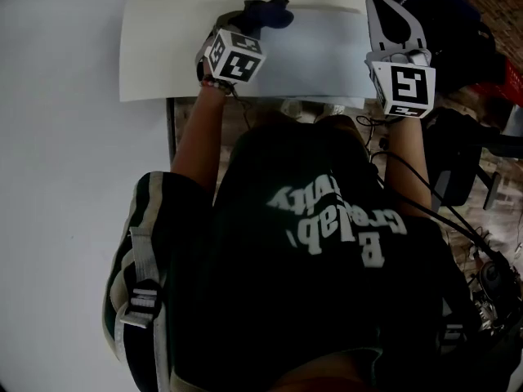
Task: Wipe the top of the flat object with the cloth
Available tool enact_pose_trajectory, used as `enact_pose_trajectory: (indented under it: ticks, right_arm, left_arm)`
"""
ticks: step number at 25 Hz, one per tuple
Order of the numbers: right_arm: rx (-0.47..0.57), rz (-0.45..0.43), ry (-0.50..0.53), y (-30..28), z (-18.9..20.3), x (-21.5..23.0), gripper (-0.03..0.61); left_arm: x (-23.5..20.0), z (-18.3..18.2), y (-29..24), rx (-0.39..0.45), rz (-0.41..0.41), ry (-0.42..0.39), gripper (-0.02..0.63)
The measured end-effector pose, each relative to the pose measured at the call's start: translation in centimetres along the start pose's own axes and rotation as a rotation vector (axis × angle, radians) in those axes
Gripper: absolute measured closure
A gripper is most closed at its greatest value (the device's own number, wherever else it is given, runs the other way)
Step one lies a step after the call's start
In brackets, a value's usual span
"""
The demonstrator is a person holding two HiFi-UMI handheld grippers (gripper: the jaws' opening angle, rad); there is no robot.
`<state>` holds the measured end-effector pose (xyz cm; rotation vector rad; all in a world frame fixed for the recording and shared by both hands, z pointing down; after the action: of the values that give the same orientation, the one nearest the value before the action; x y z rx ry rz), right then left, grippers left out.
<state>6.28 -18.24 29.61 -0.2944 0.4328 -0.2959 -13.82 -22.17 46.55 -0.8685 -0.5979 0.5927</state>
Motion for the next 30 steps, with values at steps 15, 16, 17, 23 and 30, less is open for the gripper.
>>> enact_pose_trajectory:
  ticks: [15, 16, 17, 23, 30]
  right_arm:
    - [0.136, 0.149, -0.084, 3.9, -2.6, 3.8, 0.584]
    - [0.141, 0.158, -0.08, 4.0, -2.7, 3.8, 0.584]
    - [0.145, 0.164, -0.077, 4.1, -2.7, 3.8, 0.584]
    - [0.149, 0.199, -0.079, 4.2, -2.5, 4.7, 0.584]
    - [0.166, 0.204, -0.085, 4.4, -2.8, 5.2, 0.584]
  left_arm:
    - [-1.4, -15.1, 17.8, 0.9, -0.099, 0.169, 0.538]
    - [-1.3, -15.1, 18.1, 0.915, -0.099, 0.17, 0.538]
    - [-1.1, -15.1, 18.4, 0.922, -0.097, 0.169, 0.538]
    - [0.1, -15.8, 18.1, 0.937, -0.069, 0.128, 0.538]
    - [0.5, -16.4, 18.1, 0.935, -0.062, 0.108, 0.538]
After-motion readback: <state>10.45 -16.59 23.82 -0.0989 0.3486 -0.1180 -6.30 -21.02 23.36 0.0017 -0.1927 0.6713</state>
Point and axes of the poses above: the fingertips, and each gripper's own axes: y backward along the fingers, x to its right, z out of its underside, the point moved 2 cm from there along y, backward along the fingers, and after that the axes turned 14 degrees about -x, right-handed, at the moved point
